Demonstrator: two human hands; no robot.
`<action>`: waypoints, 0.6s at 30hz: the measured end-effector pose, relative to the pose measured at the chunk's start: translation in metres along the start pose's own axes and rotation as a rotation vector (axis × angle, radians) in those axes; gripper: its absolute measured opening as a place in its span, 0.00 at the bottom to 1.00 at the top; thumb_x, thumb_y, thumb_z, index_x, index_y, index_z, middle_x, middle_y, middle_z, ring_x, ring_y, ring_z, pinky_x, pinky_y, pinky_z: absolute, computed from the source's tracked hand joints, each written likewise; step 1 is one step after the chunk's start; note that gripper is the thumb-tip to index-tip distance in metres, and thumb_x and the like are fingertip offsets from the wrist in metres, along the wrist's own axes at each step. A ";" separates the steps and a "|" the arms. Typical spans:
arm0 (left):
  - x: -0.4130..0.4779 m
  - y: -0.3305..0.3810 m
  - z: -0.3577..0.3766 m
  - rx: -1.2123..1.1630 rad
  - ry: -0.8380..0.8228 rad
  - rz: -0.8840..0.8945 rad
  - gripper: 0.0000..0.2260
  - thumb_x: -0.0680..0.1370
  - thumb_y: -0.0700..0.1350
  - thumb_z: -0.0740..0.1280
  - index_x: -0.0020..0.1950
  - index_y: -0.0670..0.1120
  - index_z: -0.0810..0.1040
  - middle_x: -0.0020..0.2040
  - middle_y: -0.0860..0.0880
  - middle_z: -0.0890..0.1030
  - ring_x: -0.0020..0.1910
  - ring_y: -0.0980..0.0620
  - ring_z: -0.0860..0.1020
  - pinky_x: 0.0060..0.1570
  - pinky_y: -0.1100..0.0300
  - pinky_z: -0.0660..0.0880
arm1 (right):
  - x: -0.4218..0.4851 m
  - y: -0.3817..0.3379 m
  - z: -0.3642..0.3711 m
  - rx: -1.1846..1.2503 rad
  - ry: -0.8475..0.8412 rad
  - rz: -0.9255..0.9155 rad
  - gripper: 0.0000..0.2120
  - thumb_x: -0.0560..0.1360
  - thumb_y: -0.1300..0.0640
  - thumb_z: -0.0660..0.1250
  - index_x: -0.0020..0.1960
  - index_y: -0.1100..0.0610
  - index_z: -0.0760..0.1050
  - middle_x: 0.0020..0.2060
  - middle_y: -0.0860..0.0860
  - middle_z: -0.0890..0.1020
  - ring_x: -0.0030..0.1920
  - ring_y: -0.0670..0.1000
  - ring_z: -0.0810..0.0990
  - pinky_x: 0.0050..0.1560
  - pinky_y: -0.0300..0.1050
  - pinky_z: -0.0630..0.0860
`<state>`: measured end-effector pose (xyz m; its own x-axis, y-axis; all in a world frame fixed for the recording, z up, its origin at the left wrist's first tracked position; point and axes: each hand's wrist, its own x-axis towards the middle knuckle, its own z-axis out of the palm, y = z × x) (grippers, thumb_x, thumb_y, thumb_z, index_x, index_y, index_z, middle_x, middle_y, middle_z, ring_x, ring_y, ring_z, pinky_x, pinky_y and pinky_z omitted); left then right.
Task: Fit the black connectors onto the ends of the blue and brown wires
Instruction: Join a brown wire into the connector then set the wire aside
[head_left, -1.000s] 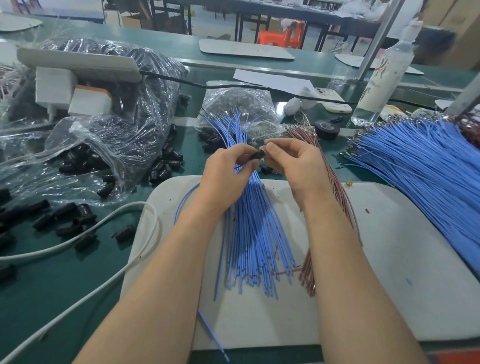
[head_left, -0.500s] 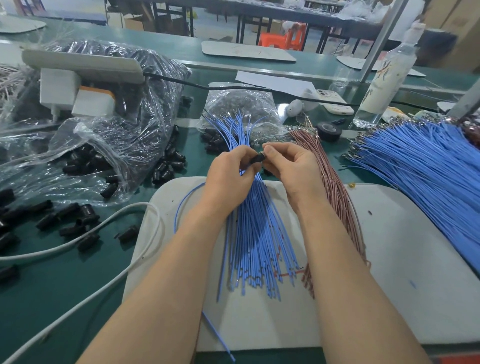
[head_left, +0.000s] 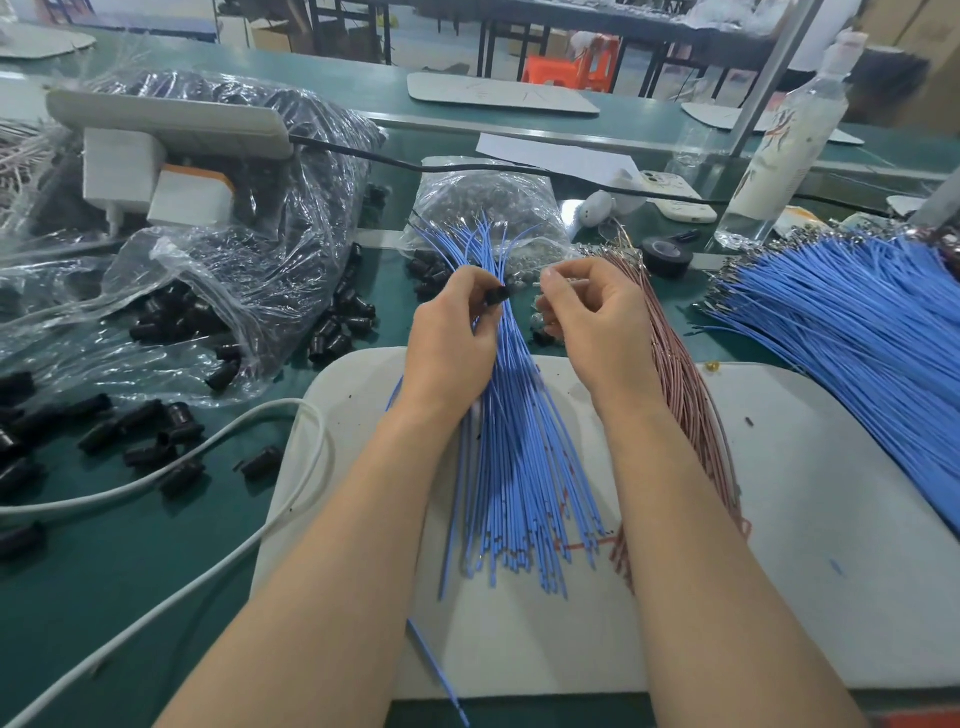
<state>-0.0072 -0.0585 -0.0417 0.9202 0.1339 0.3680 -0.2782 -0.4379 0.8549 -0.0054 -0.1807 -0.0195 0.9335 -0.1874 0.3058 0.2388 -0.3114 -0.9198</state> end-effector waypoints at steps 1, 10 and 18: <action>0.000 0.000 0.000 -0.016 0.004 0.000 0.07 0.77 0.35 0.64 0.53 0.44 0.76 0.44 0.52 0.80 0.47 0.53 0.79 0.52 0.65 0.73 | -0.001 -0.001 0.001 -0.002 -0.004 -0.016 0.07 0.77 0.57 0.66 0.42 0.48 0.75 0.38 0.53 0.82 0.42 0.55 0.82 0.50 0.60 0.78; 0.000 -0.002 0.002 -0.059 -0.017 -0.015 0.10 0.76 0.33 0.62 0.51 0.47 0.74 0.45 0.52 0.81 0.48 0.55 0.79 0.53 0.63 0.74 | -0.005 -0.007 0.001 -0.043 -0.053 -0.141 0.03 0.73 0.64 0.69 0.46 0.58 0.79 0.35 0.45 0.80 0.36 0.38 0.78 0.44 0.35 0.76; 0.001 -0.005 0.004 -0.045 -0.029 -0.010 0.10 0.76 0.33 0.62 0.50 0.47 0.74 0.45 0.51 0.81 0.49 0.51 0.79 0.53 0.61 0.74 | -0.008 -0.011 0.002 -0.154 -0.084 -0.194 0.06 0.74 0.65 0.67 0.49 0.60 0.81 0.40 0.49 0.83 0.42 0.44 0.81 0.49 0.35 0.77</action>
<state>-0.0036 -0.0598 -0.0467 0.9303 0.1116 0.3493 -0.2807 -0.3961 0.8742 -0.0153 -0.1737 -0.0129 0.8947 -0.0339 0.4454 0.3781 -0.4736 -0.7954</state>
